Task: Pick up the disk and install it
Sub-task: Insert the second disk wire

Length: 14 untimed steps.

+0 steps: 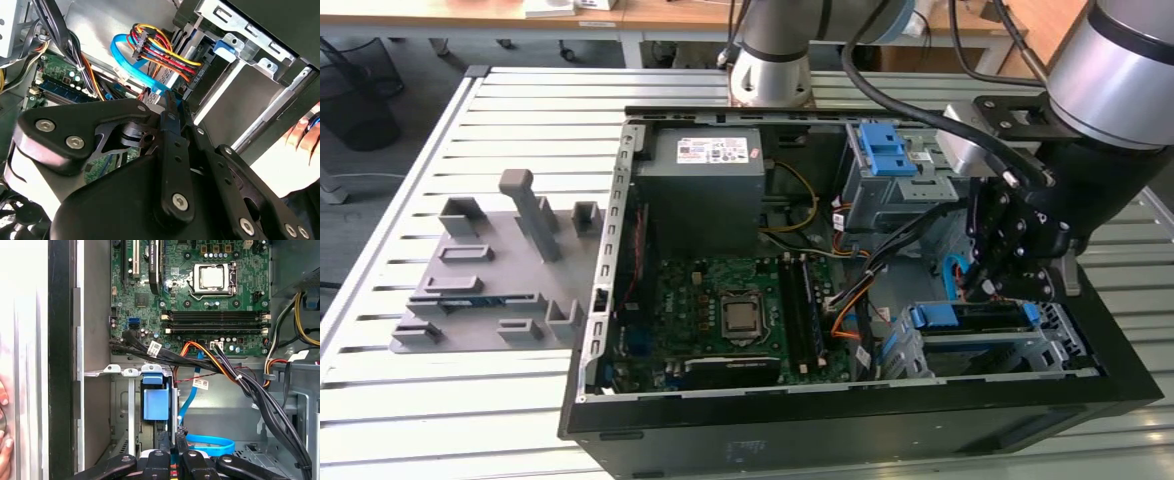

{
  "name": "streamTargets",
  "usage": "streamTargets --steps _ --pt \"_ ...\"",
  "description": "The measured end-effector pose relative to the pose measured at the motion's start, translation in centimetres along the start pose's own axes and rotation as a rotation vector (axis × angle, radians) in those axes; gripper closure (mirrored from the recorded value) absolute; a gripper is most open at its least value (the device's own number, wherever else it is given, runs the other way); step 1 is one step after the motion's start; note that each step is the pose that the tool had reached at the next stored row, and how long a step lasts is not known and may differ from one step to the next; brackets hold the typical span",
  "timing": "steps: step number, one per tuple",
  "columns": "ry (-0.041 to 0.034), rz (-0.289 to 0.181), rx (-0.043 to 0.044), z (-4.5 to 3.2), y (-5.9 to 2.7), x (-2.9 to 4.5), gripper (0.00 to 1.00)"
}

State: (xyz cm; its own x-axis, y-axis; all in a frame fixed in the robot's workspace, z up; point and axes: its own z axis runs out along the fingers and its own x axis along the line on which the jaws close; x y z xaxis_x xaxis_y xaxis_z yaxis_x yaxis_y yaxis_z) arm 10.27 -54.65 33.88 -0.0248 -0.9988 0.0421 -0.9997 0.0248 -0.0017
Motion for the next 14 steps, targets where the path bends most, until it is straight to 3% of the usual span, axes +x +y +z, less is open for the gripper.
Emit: streamTargets --steps 1,4,8,14 --pt "-0.0028 0.0 -0.0001 0.01 0.0 0.0 0.84" --pt "-0.0216 0.0 -0.0005 0.08 0.0 0.05 0.84" --pt "-0.0438 0.0 -0.001 0.33 -0.02 0.8 0.84" --pt "-0.0496 0.0 -0.0012 0.42 -0.02 0.97 0.84"
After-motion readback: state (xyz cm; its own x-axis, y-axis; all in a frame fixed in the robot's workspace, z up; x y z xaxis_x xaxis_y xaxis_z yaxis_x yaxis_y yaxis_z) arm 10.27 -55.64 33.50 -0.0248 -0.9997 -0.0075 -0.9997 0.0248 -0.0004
